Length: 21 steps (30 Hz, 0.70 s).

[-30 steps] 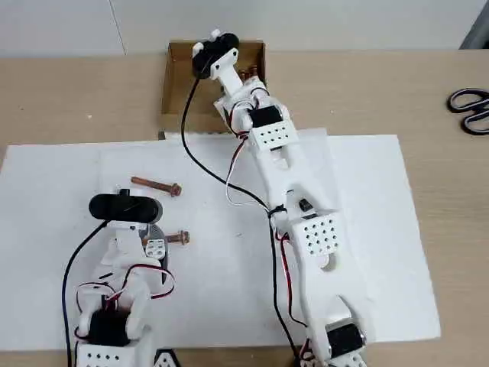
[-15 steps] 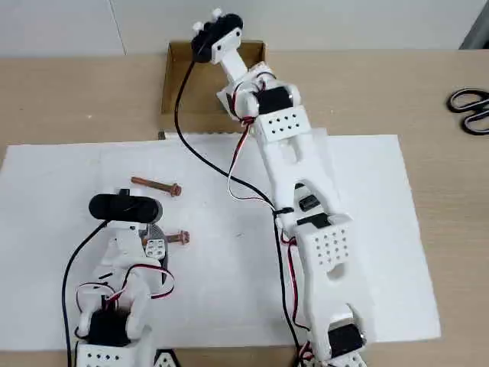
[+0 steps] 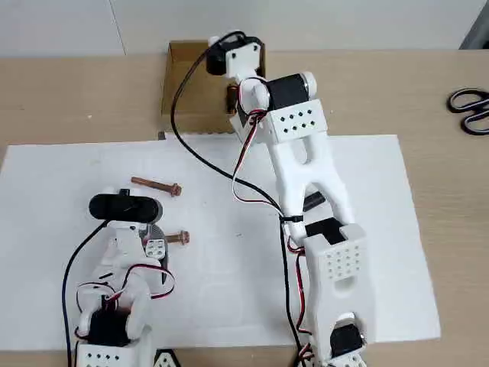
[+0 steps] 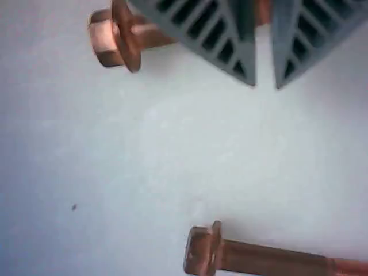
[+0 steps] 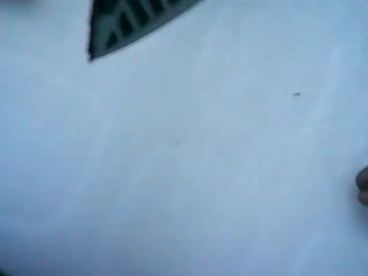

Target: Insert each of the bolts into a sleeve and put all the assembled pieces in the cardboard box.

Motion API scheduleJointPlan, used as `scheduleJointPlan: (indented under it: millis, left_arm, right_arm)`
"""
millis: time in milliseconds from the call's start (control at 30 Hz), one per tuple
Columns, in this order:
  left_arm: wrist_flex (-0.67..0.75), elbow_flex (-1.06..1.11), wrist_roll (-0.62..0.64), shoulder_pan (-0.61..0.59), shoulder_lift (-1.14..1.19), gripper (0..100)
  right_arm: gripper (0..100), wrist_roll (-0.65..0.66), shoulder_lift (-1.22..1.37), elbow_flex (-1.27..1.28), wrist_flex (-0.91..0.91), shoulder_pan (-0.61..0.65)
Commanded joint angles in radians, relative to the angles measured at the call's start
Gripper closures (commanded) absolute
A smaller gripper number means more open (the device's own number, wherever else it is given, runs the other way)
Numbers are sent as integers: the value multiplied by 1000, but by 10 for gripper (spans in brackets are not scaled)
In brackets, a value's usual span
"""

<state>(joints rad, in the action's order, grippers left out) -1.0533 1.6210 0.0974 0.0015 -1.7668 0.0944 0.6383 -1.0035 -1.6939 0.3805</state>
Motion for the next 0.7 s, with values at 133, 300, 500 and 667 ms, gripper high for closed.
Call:
scheduleJointPlan:
  millis: [133, 300, 500, 667]
  left_arm:
    - [3, -2, 0, -3, -9, 994]
    - [3, -2, 0, -3, -9, 994]
    - [3, -2, 0, -3, -9, 994]
    - [3, -2, 0, -3, -9, 994]
  right_arm:
    - [804, -330, -76, -52, -25, -4]
    - [804, -612, -122, -51, -24, -4]
    - [804, -712, -139, -51, -24, -30]
    - [804, -821, -145, 75, -25, -48]
